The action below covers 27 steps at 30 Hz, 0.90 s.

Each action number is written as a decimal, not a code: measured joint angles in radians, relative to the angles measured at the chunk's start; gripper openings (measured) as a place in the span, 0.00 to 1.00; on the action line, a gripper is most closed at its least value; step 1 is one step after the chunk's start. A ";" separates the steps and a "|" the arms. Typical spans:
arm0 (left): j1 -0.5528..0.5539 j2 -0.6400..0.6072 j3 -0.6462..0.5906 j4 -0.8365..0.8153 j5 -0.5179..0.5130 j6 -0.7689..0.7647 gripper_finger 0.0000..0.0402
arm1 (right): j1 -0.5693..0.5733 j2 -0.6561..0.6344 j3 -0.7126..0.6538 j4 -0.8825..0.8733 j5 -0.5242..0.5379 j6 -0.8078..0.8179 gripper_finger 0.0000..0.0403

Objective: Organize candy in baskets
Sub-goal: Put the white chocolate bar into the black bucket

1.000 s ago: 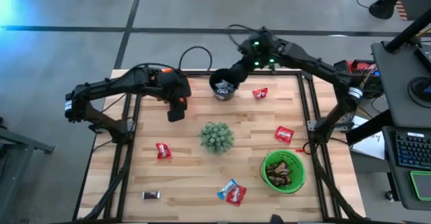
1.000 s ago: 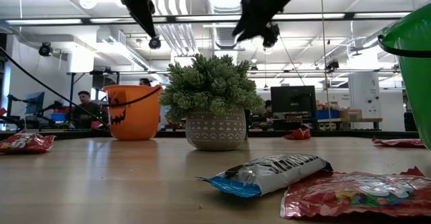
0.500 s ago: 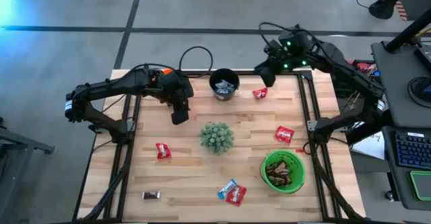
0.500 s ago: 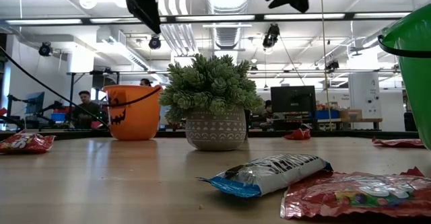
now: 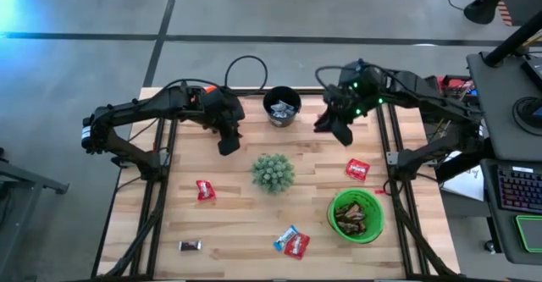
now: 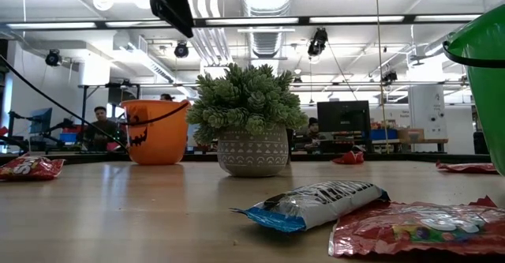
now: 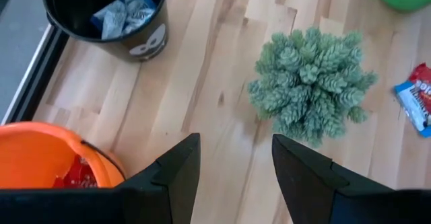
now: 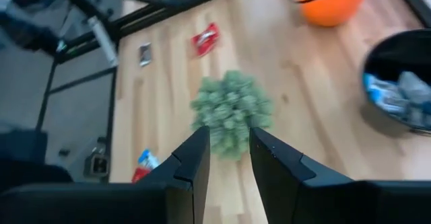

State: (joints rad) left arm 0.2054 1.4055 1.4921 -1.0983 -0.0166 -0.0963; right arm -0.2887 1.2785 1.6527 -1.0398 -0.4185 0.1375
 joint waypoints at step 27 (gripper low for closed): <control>0.001 0.000 0.000 0.021 -0.020 -0.067 0.41 | 0.394 0.313 -0.022 0.012 0.003 -0.071 0.23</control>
State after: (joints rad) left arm 0.2066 1.4054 1.4921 -1.0772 -0.0364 -0.1634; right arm 0.1052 1.5911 1.6302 -1.0278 -0.4155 0.0668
